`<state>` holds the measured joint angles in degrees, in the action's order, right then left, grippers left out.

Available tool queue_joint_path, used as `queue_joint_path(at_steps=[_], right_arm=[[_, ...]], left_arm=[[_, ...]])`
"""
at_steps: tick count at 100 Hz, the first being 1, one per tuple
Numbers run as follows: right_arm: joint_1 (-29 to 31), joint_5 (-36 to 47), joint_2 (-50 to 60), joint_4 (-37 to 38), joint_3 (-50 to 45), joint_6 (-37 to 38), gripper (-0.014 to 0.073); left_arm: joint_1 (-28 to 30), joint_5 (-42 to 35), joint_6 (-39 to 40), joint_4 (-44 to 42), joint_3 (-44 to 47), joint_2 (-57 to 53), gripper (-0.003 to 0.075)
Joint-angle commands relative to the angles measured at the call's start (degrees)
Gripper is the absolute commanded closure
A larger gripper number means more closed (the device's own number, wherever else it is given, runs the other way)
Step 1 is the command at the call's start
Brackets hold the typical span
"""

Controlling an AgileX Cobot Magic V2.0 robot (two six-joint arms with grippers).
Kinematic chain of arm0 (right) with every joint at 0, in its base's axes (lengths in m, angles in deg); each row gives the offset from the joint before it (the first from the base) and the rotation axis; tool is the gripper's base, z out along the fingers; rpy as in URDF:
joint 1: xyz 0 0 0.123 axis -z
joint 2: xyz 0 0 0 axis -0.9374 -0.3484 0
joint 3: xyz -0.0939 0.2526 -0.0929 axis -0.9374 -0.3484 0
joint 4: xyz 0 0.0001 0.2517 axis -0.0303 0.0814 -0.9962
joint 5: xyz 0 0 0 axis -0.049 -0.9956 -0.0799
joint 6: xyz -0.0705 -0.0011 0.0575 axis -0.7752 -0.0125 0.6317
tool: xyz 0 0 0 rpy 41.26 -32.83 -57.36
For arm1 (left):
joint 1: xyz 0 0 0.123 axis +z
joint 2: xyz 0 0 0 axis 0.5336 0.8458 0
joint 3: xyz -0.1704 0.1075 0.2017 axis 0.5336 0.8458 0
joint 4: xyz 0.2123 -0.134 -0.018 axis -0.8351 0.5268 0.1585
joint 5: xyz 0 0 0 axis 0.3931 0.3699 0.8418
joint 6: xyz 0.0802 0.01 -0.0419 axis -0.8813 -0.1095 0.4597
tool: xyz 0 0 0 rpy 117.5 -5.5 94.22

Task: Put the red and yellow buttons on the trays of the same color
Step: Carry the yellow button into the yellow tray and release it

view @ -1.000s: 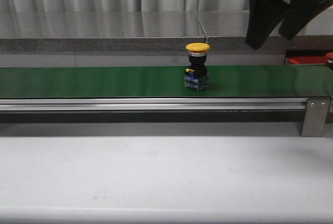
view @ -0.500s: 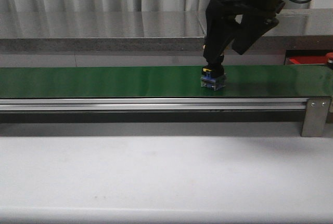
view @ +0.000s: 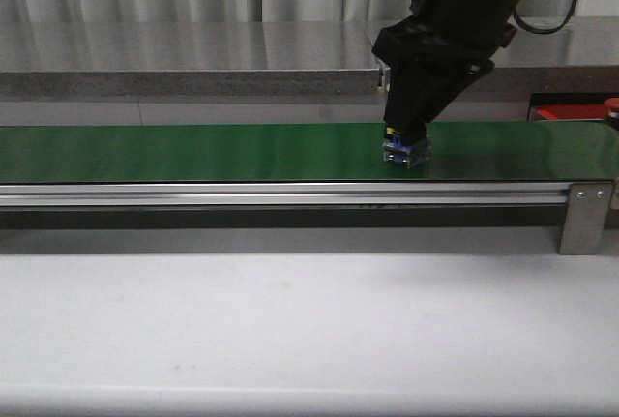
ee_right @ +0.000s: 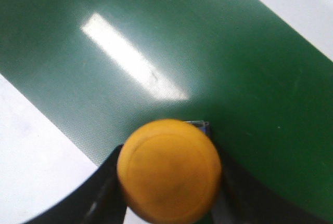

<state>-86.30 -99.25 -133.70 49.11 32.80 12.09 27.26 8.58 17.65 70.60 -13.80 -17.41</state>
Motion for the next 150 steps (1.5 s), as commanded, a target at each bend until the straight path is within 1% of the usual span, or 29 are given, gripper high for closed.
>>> queue_joint_path(at_steps=[1, 9, 18, 30, 43, 57, 80, 96, 110, 127, 150], right_arm=[[0.1, 2.7, 3.5, -1.7, 2.1, -0.2, 0.056], [0.2, 2.6, 4.6, -1.7, 2.0, 0.8, 0.0567], [0.7, 4.5, 6.9, -1.7, 0.3, 3.2, 0.0567], [2.5, 7.6, 11.3, -1.6, -4.2, 5.5, 0.0567], [5.7, 8.3, 15.7, -1.6, -9.5, 7.2, 0.0567], [11.0, 9.6, 20.8, -1.6, -15.3, 8.8, 0.0567], [22.3, 10.0, 27.4, -1.6, -22.1, 9.6, 0.0567], [30.4, 11.2, 28.3, -1.7, -25.7, 9.9, 0.0567], [35.4, 13.7, 28.2, -1.8, -29.3, 10.0, 0.0567], [37.5, 16.7, 28.2, -2.1, -32.8, 10.0, 0.0567], [37.5, 20.3, 26.9, -2.1, -34.2, 10.0, 0.0567]], left_arm=[[-0.5, -3.9, 0.4, 1.1, -1.5, 0.6, 0.0741], [-0.5, -3.9, 0.4, 1.1, -1.5, 0.6, 0.0741], [-0.5, -3.9, 0.4, 1.1, -1.5, 0.6, 0.0741], [-0.5, -3.9, 0.4, 1.1, -1.5, 0.6, 0.0741], [-0.5, -3.9, 0.4, 1.1, -1.5, 0.6, 0.0741], [-0.5, -3.9, 0.4, 1.1, -1.5, 0.6, 0.0741], [-0.5, -3.9, 0.4, 1.1, -1.5, 0.6, 0.0741], [-0.5, -3.9, 0.4, 1.1, -1.5, 0.6, 0.0741], [-0.5, -3.9, 0.4, 1.1, -1.5, 0.6, 0.0741], [-0.5, -3.9, 0.4, 1.1, -1.5, 0.6, 0.0741], [-0.5, -3.9, 0.4, 1.1, -1.5, 0.6, 0.0741]])
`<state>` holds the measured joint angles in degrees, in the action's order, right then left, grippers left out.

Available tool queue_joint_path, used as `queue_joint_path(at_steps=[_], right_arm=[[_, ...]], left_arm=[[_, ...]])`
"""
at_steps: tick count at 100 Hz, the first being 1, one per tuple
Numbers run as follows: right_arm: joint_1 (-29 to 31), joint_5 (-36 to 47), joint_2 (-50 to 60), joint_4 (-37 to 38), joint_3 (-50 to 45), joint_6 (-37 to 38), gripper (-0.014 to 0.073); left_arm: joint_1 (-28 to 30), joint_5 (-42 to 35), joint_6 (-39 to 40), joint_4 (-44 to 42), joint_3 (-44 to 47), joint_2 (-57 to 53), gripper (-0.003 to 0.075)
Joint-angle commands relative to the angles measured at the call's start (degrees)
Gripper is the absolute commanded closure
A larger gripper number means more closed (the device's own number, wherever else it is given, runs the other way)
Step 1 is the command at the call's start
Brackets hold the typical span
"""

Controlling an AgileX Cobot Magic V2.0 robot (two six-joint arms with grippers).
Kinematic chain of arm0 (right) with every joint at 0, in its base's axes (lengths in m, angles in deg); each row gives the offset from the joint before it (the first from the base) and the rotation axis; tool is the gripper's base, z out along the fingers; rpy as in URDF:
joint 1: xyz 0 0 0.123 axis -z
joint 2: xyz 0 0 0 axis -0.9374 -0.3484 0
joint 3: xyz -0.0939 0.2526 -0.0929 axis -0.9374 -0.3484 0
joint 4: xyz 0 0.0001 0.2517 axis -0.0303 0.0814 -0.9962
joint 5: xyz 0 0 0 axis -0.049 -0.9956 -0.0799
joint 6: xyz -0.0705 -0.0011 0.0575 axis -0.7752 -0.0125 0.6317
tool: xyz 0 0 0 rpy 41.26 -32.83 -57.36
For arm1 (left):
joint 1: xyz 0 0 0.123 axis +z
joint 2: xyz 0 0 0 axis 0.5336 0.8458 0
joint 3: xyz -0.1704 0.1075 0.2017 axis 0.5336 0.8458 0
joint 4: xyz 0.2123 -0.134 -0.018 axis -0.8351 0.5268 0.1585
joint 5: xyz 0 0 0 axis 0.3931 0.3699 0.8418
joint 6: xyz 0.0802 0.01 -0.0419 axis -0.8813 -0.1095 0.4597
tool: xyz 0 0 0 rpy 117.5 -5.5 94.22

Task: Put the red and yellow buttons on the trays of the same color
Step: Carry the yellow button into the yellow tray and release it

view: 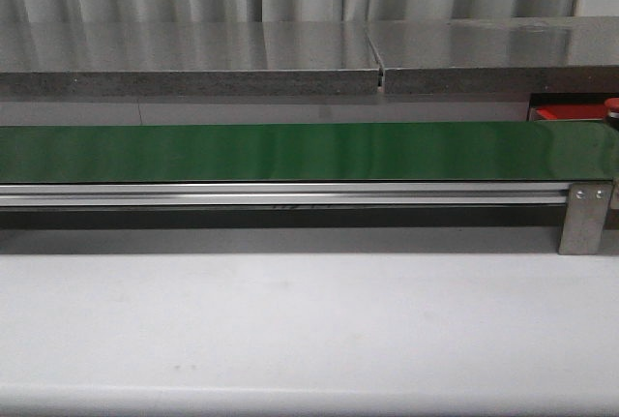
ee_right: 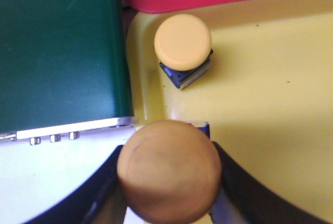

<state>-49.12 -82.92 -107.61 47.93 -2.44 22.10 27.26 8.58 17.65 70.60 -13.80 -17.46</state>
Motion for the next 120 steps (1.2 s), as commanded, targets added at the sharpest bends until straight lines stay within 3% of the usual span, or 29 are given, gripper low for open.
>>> queue_joint_path(at_steps=[1, 70, 79, 85, 96, 120], right_arm=[[0.3, 4.0, 0.7, -0.9, 1.1, 0.0, 0.0567], [0.3, 7.5, -10.5, -2.6, 1.1, 0.0, 0.0552], [0.3, 7.4, -10.5, -2.6, 1.1, 0.0, 0.0413], [0.3, 7.4, -10.5, -2.6, 1.1, 0.0, 0.0239], [0.3, 7.3, -10.5, -2.6, 1.1, 0.0, 0.0053], [0.3, 7.0, -10.2, -2.6, 1.1, 0.0, 0.0031]], left_arm=[[-0.5, -3.9, 0.4, 1.1, -1.5, 0.7, 0.0741], [-0.5, -3.9, 0.4, 1.1, -1.5, 0.7, 0.0741], [-0.5, -3.9, 0.4, 1.1, -1.5, 0.7, 0.0741], [-0.5, -3.9, 0.4, 1.1, -1.5, 0.7, 0.0741], [-0.5, -3.9, 0.4, 1.1, -1.5, 0.7, 0.0741], [-0.5, -3.9, 0.4, 1.1, -1.5, 0.7, 0.0741]])
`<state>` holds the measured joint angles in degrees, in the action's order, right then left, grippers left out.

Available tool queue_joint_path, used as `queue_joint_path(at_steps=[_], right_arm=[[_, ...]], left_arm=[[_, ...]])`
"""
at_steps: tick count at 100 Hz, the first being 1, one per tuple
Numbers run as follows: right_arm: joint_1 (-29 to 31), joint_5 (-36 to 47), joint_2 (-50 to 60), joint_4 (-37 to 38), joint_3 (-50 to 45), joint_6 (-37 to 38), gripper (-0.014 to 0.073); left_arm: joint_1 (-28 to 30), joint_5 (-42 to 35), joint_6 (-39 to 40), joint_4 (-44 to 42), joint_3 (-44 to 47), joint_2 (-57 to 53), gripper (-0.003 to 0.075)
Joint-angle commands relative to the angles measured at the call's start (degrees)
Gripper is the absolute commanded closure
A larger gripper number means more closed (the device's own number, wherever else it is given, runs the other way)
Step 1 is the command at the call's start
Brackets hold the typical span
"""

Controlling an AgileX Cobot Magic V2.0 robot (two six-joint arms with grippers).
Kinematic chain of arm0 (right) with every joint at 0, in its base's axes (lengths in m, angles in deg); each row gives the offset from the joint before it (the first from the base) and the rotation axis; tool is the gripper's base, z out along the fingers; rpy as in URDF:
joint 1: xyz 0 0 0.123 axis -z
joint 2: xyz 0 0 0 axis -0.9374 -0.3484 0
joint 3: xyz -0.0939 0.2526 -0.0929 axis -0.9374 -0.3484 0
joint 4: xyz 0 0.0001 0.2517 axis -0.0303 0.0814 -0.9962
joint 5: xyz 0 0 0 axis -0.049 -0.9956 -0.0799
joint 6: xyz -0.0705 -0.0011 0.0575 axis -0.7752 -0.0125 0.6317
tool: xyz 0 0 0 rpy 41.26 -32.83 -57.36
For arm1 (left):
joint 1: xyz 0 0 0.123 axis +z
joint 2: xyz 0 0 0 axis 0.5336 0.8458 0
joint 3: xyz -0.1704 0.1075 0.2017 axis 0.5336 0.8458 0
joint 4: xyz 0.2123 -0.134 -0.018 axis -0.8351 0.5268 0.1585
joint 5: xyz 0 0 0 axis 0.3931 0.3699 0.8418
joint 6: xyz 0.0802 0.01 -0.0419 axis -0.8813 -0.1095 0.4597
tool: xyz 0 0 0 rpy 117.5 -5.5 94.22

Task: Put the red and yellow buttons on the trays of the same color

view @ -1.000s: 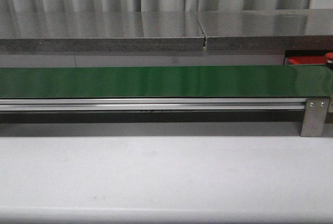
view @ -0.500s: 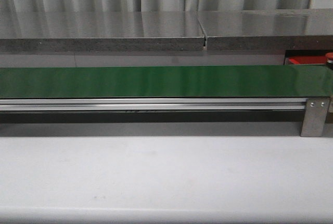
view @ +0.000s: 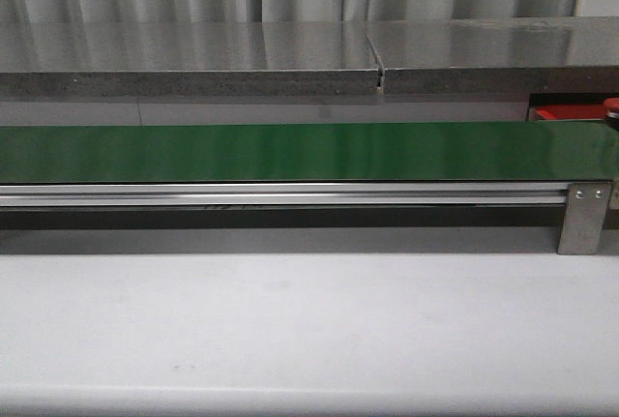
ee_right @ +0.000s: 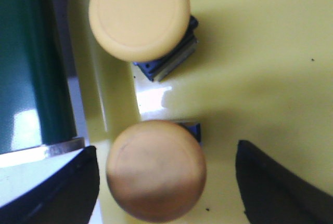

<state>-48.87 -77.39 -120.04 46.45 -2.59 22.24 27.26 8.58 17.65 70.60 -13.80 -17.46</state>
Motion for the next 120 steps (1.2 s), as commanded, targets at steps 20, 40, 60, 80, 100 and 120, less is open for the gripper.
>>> queue_joint_path(at_steps=[20, 40, 60, 80, 100, 120], right_arm=[[0.0, -0.3, 4.8, -1.0, 1.2, -0.2, 0.0031], [-0.3, -2.9, 10.6, -0.1, 1.2, -0.3, 0.0031], [-3.5, -4.2, 18.6, 2.3, 1.2, -1.3, 0.0116], [-8.4, -6.8, 24.2, 3.3, 1.2, -1.3, 0.0488], [-12.0, -7.6, 29.6, 4.2, 1.2, -1.3, 0.0683], [-15.8, -6.5, 35.0, 4.8, -1.5, -1.3, 0.0711]], left_arm=[[-0.5, -3.9, 0.4, 1.1, -1.5, 0.7, 0.0741], [-0.5, -3.9, 0.4, 1.1, -1.5, 0.7, 0.0741], [-0.5, -3.9, 0.4, 1.1, -1.5, 0.7, 0.0741], [-0.5, -3.9, 0.4, 1.1, -1.5, 0.7, 0.0741], [-0.5, -3.9, 0.4, 1.1, -1.5, 0.7, 0.0741], [-0.5, -4.3, 0.4, 1.1, -1.5, 0.7, 0.0741]])
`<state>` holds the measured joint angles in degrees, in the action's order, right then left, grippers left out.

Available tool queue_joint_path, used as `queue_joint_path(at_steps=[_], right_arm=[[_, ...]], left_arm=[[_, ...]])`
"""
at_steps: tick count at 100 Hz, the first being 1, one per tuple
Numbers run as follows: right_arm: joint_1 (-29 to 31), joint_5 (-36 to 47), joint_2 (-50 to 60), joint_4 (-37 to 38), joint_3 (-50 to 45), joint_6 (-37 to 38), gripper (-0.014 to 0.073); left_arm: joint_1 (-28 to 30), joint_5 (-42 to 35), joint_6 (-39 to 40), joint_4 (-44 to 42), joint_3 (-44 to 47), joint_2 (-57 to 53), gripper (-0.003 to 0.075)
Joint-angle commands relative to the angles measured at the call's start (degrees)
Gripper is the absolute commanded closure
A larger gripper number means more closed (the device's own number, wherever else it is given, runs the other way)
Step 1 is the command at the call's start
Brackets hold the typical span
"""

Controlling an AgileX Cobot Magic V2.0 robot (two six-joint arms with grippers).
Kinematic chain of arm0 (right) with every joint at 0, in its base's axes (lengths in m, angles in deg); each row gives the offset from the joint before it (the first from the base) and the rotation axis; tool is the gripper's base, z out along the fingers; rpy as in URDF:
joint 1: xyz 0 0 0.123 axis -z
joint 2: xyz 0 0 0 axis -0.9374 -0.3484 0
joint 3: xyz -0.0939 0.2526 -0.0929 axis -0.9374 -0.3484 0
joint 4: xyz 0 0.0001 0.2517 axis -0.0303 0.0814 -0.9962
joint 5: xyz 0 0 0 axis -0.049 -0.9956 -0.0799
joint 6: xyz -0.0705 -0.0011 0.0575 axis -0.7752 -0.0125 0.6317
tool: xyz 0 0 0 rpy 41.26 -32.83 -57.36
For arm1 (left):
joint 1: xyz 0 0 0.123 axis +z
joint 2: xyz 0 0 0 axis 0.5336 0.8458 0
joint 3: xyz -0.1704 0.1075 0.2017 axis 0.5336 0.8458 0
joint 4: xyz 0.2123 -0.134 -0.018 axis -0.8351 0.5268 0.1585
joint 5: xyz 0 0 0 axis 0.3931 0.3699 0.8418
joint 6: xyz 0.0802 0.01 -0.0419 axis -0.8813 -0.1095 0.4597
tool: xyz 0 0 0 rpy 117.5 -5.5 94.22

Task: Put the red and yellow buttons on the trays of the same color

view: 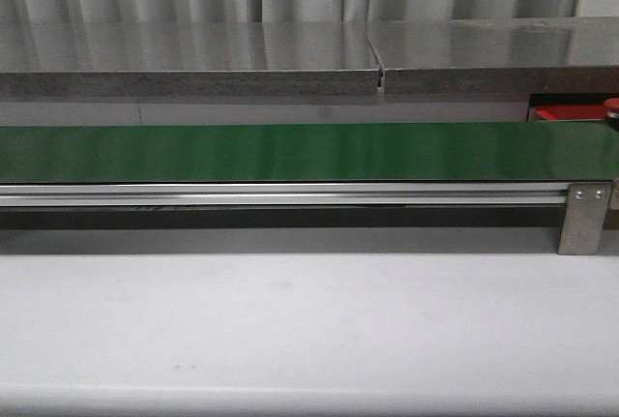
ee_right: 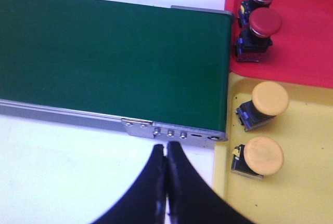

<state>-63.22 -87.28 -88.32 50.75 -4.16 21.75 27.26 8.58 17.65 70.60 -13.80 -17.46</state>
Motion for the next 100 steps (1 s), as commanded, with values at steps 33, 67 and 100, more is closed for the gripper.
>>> queue_joint_path(at_steps=[33, 67, 100], right_arm=[[-6.9, 5.9, 15.2, 0.9, -7.5, -0.9, 0.0711], [-7.0, 5.3, 30.1, 0.8, -14.4, -0.9, 0.0711], [-7.0, 3.7, 34.0, 0.8, -15.3, -0.9, 0.0711]], left_arm=[[-0.5, -9.1, 0.4, 1.1, -1.5, 0.7, 0.0741], [-0.5, -8.8, 0.4, 1.1, -1.5, 0.7, 0.0741], [-0.5, -10.7, 1.0, 0.4, -1.4, 2.1, 0.0741]])
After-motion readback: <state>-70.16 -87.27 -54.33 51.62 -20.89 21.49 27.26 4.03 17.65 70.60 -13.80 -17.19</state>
